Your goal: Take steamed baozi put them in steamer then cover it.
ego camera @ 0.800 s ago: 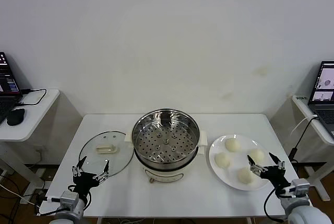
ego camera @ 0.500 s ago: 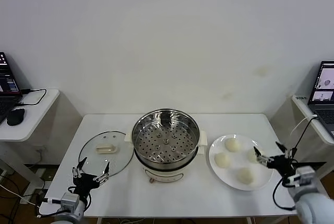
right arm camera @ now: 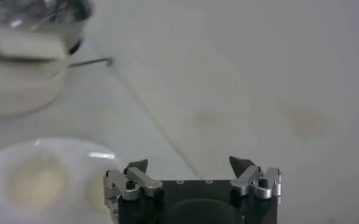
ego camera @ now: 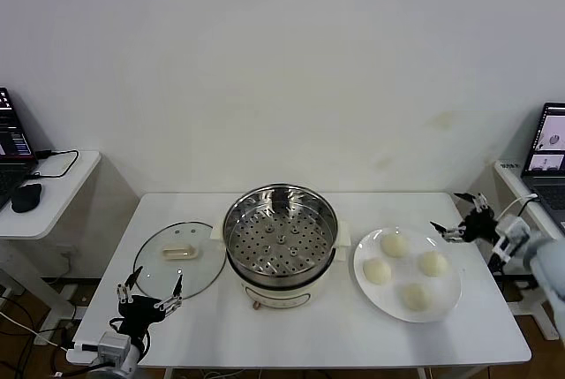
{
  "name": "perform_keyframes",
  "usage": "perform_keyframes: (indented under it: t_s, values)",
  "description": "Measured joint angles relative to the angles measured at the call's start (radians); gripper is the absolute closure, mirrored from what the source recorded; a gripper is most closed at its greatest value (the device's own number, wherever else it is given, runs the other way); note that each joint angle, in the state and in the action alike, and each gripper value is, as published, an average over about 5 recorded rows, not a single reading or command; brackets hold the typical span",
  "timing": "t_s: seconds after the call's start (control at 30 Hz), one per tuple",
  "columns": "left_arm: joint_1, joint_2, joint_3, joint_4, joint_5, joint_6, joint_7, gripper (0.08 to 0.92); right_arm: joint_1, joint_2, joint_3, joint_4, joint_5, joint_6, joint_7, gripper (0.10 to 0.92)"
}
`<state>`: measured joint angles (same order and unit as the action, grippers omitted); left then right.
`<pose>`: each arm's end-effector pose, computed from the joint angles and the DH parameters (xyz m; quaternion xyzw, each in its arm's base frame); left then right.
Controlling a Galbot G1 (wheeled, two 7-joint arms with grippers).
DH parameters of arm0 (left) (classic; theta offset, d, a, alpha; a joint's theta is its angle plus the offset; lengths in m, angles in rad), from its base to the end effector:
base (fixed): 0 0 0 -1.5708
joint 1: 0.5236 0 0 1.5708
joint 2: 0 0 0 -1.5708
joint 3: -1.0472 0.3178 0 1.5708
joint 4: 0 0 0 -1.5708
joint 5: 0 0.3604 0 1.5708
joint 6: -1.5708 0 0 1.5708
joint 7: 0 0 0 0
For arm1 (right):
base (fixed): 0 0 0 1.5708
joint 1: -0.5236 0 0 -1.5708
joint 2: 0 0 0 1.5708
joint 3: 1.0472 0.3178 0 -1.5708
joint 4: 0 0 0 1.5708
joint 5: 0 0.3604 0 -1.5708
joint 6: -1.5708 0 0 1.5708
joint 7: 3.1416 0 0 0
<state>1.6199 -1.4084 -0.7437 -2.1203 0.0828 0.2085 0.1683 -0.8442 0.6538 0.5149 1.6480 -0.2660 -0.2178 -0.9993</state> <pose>0.1887 0.0872 -0.2609 -0.0157 -0.9809 -0.1518 0.1203 0.3880 -0.2283 -0.1028 0.3096 -0.7764 0.4951 0.2372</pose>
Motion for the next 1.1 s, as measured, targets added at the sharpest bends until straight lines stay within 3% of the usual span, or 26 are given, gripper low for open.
perform_keyframes:
  t_s: [0.5, 1.1]
  values:
    - [-0.001, -0.003, 0.003, -0.007, 0.002, 0.0, 0.003, 0.177, 0.275, 0.055, -0.341, -0.168, -0.267, 0.091, -0.276, 0.203]
    - [0.001, -0.026, 0.001, 0.012, 0.013, -0.006, 0.002, 0.177, 0.413, 0.213, -0.464, -0.397, -0.417, 0.173, -0.283, 0.203]
